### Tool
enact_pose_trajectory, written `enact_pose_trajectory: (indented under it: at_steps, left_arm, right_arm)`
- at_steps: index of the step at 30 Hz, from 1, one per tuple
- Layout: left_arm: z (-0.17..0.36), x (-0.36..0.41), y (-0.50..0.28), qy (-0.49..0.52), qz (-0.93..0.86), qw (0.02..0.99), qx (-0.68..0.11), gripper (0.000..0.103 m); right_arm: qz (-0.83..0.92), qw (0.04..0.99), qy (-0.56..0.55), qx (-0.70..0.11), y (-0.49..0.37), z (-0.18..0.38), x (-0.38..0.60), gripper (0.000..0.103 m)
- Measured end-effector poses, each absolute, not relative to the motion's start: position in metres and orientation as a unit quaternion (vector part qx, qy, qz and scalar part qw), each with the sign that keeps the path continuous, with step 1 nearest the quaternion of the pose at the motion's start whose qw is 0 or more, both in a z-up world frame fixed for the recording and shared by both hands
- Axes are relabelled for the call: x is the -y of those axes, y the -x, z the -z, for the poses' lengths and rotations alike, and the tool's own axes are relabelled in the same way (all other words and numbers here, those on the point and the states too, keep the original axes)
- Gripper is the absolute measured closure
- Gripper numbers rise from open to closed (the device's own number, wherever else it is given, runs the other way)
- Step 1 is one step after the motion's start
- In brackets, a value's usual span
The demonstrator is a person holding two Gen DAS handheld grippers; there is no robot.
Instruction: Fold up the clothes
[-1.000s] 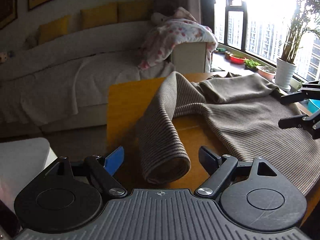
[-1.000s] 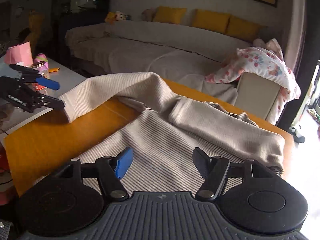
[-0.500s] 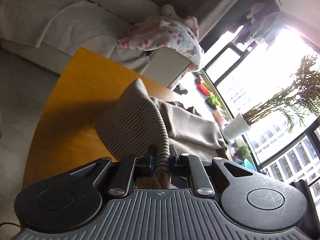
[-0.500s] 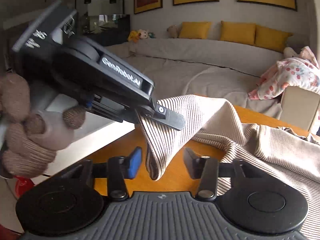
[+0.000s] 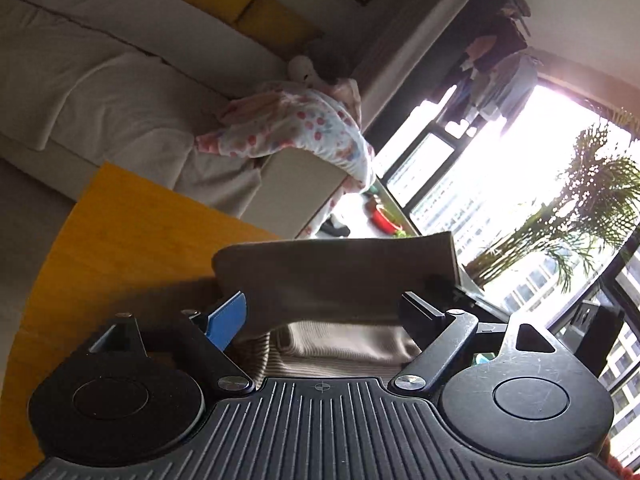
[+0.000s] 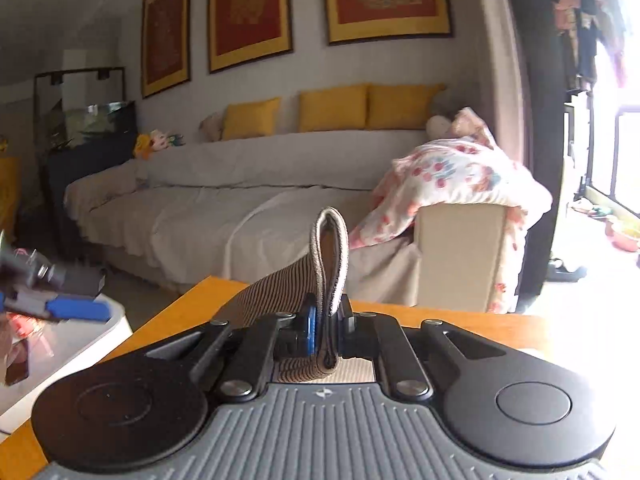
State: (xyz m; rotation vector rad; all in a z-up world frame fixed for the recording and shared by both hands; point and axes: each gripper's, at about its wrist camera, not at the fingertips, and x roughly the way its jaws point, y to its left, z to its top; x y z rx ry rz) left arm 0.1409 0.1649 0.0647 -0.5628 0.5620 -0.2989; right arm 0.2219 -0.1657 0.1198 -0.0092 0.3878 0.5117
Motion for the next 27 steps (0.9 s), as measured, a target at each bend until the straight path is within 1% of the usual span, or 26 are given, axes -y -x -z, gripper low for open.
enact_pose_trajectory:
  at_steps: [4,11,14,16,19,20,21,22,23,24,25,26,27]
  left_arm:
    - [-0.048,-0.134,-0.156,0.229,0.161,0.911,-0.302,0.01]
    - [-0.037,-0.085,-0.184,0.156,0.198,0.916,-0.311,0.005]
    - [-0.031,-0.068,-0.192,0.137,0.205,0.918,-0.31,0.005]
    - [-0.026,-0.059,-0.195,0.126,0.209,0.919,-0.31,0.005]
    - [-0.022,-0.049,-0.199,0.111,0.218,0.919,-0.309,0.005]
    - [-0.022,-0.047,-0.201,0.106,0.22,0.921,-0.305,0.005]
    - [-0.022,-0.045,-0.203,0.103,0.221,0.922,-0.3,0.004]
    - [-0.022,-0.044,-0.207,0.101,0.22,0.925,-0.294,0.003]
    - [-0.022,-0.043,-0.212,0.101,0.219,0.927,-0.288,0.002]
    - [-0.021,-0.043,-0.218,0.103,0.215,0.928,-0.286,0.002]
    - [-0.017,-0.042,-0.225,0.107,0.209,0.928,-0.288,0.002]
    - [-0.011,-0.043,-0.231,0.114,0.202,0.927,-0.294,0.002]
    - [-0.006,-0.044,-0.237,0.12,0.195,0.926,-0.3,0.002]
  right_arm:
    - [-0.202,0.951,-0.03,-0.233,-0.265,-0.113,0.217,0.094]
    - [-0.139,0.939,-0.032,-0.312,-0.298,-0.047,0.257,0.094]
    - [-0.128,0.938,0.003,-0.321,-0.305,-0.018,0.257,0.091]
    - [-0.125,0.941,0.015,-0.313,-0.303,-0.014,0.258,0.085]
    - [-0.115,0.947,0.034,-0.297,-0.297,-0.022,0.256,0.068]
    - [-0.112,0.951,0.041,-0.284,-0.293,-0.028,0.254,0.061]
    - [-0.11,0.955,0.047,-0.272,-0.29,-0.034,0.253,0.05]
    - [-0.12,0.958,0.039,-0.259,-0.286,-0.041,0.252,0.043]
    - [-0.138,0.959,0.019,-0.247,-0.284,-0.049,0.251,0.033]
    - [-0.16,0.957,-0.002,-0.244,-0.283,-0.053,0.249,0.025]
    - [-0.182,0.953,-0.024,-0.242,-0.282,-0.057,0.247,0.022]
    - [-0.204,0.946,-0.043,-0.249,-0.282,-0.057,0.244,0.015]
    - [-0.218,0.938,-0.059,-0.262,-0.285,-0.052,0.241,0.01]
